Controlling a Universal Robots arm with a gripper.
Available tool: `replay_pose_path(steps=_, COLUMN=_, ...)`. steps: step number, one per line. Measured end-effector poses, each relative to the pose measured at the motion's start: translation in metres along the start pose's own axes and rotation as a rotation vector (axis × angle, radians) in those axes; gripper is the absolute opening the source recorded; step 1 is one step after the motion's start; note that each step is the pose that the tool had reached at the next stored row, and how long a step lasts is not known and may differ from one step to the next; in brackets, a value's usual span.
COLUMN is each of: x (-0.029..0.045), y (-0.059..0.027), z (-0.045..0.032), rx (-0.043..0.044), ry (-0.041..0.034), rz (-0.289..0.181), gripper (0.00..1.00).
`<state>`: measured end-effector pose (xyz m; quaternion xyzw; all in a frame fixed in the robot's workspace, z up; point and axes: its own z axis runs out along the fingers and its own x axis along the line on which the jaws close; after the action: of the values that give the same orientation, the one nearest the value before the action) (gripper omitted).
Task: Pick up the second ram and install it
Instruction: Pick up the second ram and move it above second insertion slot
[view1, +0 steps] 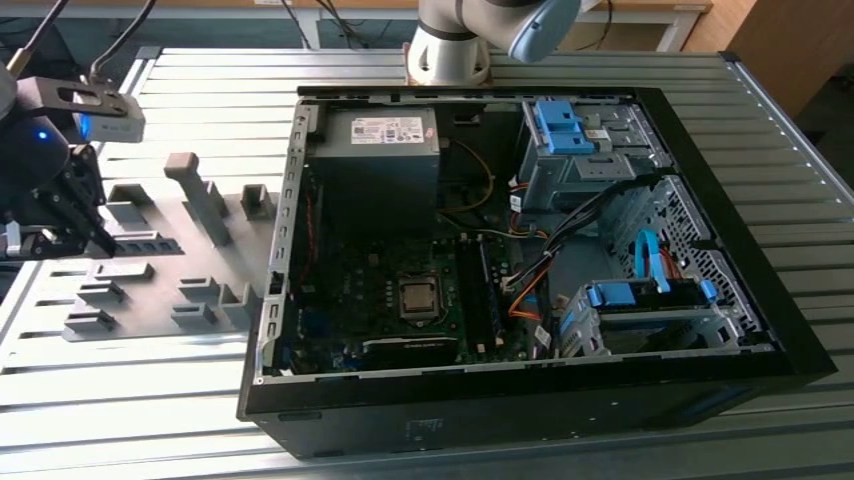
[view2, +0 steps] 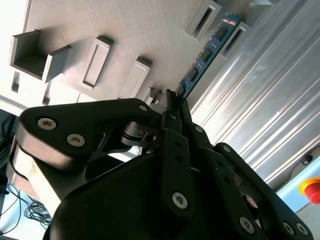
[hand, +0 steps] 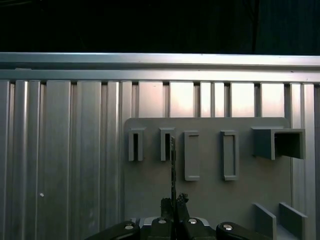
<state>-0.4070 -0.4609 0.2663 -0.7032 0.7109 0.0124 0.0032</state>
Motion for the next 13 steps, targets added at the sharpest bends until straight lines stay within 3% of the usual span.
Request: replay_pose_path(steps=13, x=-0.0002, y=0.0002, z=-0.0107, rx=0.0000, ry=0.0000, rz=0.000, gripper=0.14)
